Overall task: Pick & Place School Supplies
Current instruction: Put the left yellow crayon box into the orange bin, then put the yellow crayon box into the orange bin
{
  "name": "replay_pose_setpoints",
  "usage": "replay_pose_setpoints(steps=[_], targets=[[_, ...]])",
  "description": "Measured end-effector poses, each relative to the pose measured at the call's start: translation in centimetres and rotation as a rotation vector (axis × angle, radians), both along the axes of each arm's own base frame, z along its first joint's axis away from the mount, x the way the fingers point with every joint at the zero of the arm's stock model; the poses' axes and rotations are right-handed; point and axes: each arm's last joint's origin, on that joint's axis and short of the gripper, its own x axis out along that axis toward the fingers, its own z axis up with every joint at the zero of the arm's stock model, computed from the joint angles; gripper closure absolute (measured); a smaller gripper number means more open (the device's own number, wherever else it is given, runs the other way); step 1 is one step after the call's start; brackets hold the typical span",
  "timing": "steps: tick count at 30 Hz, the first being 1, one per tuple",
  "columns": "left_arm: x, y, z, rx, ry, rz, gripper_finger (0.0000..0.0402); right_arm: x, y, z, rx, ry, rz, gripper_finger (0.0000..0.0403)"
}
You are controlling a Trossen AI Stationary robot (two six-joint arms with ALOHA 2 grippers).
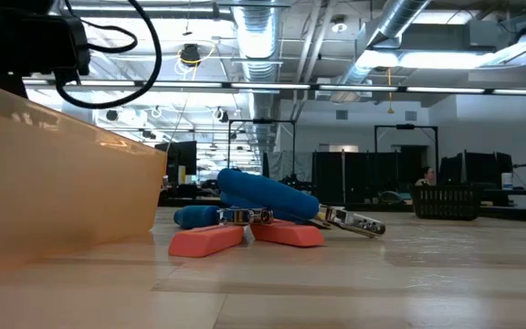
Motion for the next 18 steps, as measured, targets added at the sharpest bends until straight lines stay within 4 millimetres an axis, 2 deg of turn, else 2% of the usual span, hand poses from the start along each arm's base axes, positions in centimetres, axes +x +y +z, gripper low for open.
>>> replay_pose_setpoints(steps=[6,10,13,18], targets=[[1.1,-0.2,2.4,-0.178,-0.162,0.073,0.0246,0.0,-0.1,0.0,0.0,-0.003,-0.003,0.0236],[2.0,0.6,4.3,-0.265,-0.34,0.213,0.0253,0.0,-0.4,0.0,0.0,-0.005,-0.012,0.0235],[2.5,1.8,4.9,-0.254,-0.408,0.329,0.0265,0.0,-0.8,0.1,0.0,-0.015,-0.022,0.0236],[3.6,5.0,4.4,-0.137,-0.45,0.488,0.0281,0.0,-1.4,0.3,-0.002,-0.029,-0.032,0.0237]])
